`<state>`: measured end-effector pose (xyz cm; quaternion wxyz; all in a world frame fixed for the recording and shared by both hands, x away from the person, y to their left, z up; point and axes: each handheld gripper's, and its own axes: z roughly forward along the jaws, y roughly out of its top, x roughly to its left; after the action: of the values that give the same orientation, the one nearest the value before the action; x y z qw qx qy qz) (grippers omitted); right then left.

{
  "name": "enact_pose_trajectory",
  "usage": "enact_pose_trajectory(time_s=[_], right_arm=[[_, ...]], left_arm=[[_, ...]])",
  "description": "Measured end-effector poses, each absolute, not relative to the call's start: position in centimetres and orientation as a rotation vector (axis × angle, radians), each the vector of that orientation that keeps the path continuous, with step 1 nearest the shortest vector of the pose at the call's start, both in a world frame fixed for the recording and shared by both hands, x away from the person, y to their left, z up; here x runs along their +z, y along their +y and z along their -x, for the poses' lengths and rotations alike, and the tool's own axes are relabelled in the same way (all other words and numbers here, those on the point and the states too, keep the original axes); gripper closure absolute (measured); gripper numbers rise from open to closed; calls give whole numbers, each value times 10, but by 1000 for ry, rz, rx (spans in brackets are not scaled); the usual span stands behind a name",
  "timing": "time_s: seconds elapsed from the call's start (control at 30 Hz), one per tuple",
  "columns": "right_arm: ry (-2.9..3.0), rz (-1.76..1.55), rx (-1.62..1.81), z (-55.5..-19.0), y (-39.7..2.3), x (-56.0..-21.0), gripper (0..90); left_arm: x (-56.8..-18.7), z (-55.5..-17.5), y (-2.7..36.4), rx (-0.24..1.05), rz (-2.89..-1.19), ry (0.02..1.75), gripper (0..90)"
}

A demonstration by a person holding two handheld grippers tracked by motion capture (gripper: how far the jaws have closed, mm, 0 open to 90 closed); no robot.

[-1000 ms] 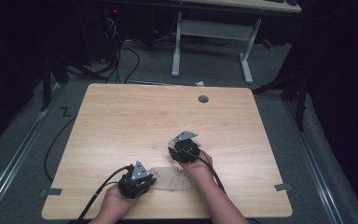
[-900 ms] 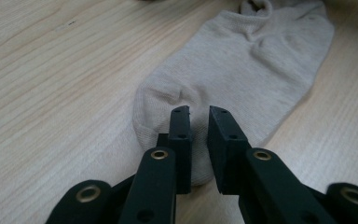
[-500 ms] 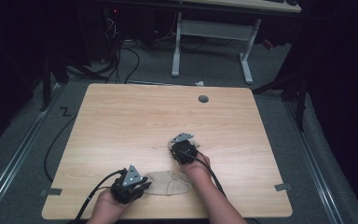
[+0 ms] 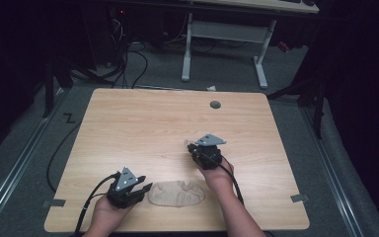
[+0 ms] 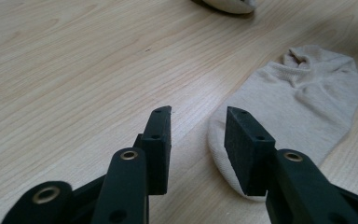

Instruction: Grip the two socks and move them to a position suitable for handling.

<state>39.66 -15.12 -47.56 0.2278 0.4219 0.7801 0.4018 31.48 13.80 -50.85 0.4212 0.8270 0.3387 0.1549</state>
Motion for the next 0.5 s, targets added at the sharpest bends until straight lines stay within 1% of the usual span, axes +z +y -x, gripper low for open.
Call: enact_pose_trajectory(time_s=[0.03,0.07,0.1,0.2,0.5], right_arm=[[2118,-1193,1115,-396,-162,-473,852],[2118,-1193,1115,-396,-162,-473,852],[2092,-1228,1128,-397,-173,-471,850],[2060,-1262,1134,-396,-189,-470,843],[1976,-1345,1174,-388,-224,-475,840]], left_arm=[[-509,-316,139,388,-2073,851,614],[-509,-316,139,388,-2073,851,613],[-509,-316,139,390,-2071,855,613],[-509,-317,139,394,-2073,856,610],[-510,-318,140,398,-2074,865,605]])
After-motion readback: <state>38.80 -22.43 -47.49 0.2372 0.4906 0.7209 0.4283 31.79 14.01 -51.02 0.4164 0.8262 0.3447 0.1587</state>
